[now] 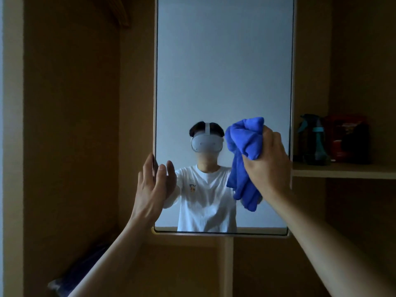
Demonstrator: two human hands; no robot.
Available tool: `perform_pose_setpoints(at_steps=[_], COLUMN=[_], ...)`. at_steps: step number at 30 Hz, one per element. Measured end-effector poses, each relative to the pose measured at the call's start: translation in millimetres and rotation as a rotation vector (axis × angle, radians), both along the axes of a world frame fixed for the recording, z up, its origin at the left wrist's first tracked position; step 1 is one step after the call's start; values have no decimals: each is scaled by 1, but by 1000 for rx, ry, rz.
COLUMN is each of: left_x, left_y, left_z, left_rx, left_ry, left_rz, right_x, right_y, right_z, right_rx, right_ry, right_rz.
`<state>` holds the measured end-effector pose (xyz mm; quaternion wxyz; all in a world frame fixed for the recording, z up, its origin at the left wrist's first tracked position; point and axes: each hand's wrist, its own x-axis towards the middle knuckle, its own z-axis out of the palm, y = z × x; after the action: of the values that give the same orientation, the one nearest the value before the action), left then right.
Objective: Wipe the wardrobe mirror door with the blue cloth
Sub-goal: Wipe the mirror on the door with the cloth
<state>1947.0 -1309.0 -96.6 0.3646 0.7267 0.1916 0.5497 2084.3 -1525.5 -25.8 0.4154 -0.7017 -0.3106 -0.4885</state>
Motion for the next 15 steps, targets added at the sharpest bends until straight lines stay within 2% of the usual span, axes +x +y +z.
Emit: perform_pose_setpoints(at_steps=[2,8,12,15], left_x=[-9,-17,-13,-11], left_y=[-2,-13,-12,-10], left_z=[-9,-8,-7,-12], left_rx=[26,40,-9,6], left_ry=[-13,-3,-30,-92], left_rz=[-82,-83,-107,-87], right_x=[12,33,20,2], right_y=[-18,-58,-51,-35], right_z=[-3,-26,-33,-39], right_rx=[48,82,110,77], right_ry=[34,56,143,99], right_rz=[3,-99,-97,-138])
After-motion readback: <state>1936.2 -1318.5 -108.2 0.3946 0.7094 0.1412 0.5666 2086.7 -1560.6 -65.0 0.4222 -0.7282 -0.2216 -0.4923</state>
